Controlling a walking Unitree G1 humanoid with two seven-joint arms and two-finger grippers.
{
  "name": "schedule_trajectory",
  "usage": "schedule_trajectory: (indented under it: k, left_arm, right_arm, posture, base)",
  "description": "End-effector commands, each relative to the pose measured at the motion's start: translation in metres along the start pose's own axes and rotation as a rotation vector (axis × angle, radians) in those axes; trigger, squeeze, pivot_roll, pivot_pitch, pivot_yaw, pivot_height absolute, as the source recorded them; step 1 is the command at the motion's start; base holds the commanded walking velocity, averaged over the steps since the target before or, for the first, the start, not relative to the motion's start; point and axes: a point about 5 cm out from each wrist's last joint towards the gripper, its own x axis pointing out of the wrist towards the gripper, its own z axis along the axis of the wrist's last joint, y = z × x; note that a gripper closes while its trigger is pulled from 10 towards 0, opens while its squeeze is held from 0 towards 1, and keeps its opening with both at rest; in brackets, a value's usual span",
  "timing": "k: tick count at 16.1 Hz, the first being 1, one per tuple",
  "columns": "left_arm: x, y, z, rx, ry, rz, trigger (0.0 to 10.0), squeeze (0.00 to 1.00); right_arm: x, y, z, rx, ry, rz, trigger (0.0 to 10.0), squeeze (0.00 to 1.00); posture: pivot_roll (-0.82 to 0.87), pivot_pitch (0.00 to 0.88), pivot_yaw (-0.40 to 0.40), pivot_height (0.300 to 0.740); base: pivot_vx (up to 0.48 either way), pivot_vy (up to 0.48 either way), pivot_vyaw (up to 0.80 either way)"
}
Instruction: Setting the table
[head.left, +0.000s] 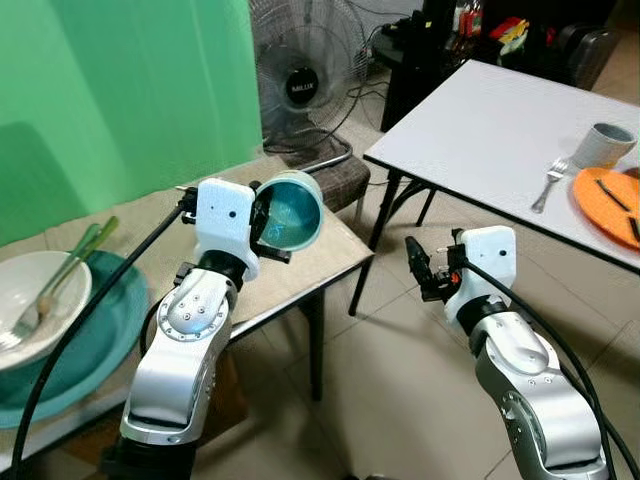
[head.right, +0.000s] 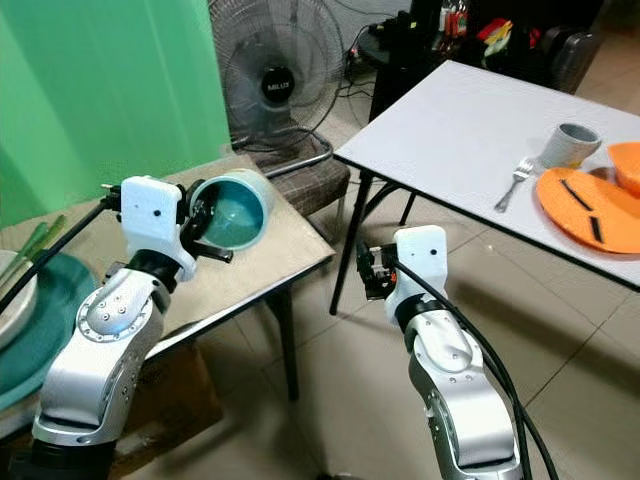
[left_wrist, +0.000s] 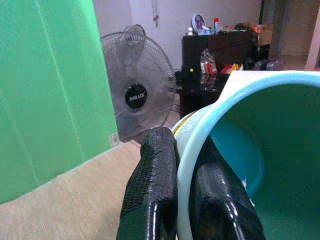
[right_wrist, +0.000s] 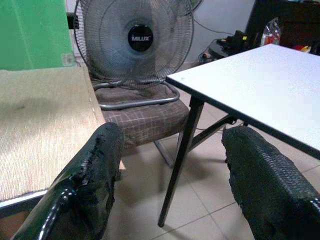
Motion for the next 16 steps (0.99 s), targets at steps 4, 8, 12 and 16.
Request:
schedule_trajectory:
  k: [4,8,12,16]
  left_arm:
    - [0.001,0.001,0.002,0.009,-0.011,0.001,10.0,0.0]
    - [0.001,0.003,-0.002,0.005,-0.002,0.005,10.0,0.0]
    - [0.001,0.006,-0.006,0.01,0.009,0.013,10.0,0.0]
    - [-0.001,0.004,-0.011,-0.018,0.026,0.007,10.0,0.0]
  right_arm:
    - [0.002,-0.007,0.0,0.001,0.0,-0.024,10.0,0.0]
    - [0.0,-0.009,0.0,0.0,0.001,-0.033,10.0,0.0]
    - [0.0,-0.014,-0.001,0.0,0.004,-0.049,10.0,0.0]
    - [-0.001,-0.018,0.001,-0.003,0.002,-0.065,10.0,0.0]
  posture:
    - [-0.06,0.0,0.007,0.74]
    - [-0.07,0.0,0.014,0.74]
    - [-0.07,0.0,0.013,0.74]
    - [-0.09,0.0,0.022,0.74]
  base:
    - [0.0,-0.374,-0.23]
    - [0.0,-0.376,-0.58]
    - [0.0,-0.355,-0.59]
    - [0.0,-0.132,-0.65]
